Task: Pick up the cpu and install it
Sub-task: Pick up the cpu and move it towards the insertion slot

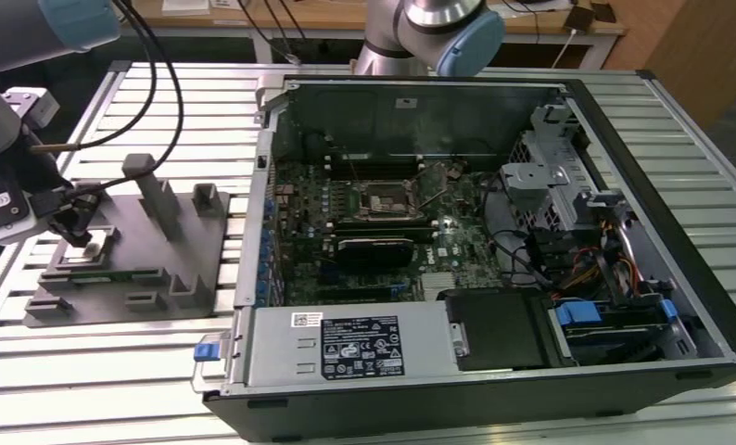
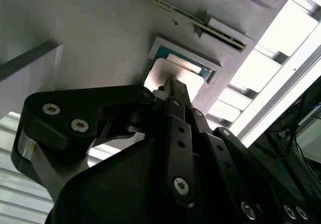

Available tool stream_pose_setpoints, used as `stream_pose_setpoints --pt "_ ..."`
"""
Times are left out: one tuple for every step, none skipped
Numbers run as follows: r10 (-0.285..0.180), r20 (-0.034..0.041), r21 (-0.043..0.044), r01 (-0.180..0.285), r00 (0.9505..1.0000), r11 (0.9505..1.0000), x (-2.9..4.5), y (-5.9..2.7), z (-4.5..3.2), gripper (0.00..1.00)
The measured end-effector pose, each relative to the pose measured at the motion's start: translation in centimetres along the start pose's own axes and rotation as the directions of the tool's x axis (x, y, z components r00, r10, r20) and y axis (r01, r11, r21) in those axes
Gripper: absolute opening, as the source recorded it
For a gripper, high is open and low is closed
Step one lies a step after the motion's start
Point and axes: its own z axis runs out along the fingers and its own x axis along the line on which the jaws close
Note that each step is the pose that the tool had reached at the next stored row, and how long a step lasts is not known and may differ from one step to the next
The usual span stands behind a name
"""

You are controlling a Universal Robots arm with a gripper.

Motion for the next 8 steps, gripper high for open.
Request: stream_pose_setpoints --pt "0.000 0.0000 0.0000 0.000 1.0000 1.0000 0.00 0.01 0.03 0.11" --pt "0.000 0.0002 -0.0001 0.000 1.0000 1.0000 0.00 0.01 0.08 0.11" --pt "0.000 0.0003 -0.0002 0.000 1.0000 1.0000 0.00 0.02 0.16 0.11" --pt "0.000 0.0003 -0.0002 0.000 1.0000 1.0000 0.01 0.04 0.25 0.11" --pt "0.000 0.0001 -0.0006 0.000 1.0000 1.0000 0.02 0.06 0.31 0.11" --pt "0.000 0.0000 -0.0004 0.000 1.0000 1.0000 0.02 0.07 0.32 0.11" --pt "0.000 -0.0002 -0.0003 0.000 1.0000 1.0000 0.02 0.07 0.32 0.11" --pt "0.000 -0.0001 -0.0004 0.000 1.0000 1.0000 0.02 0.08 0.34 0.11"
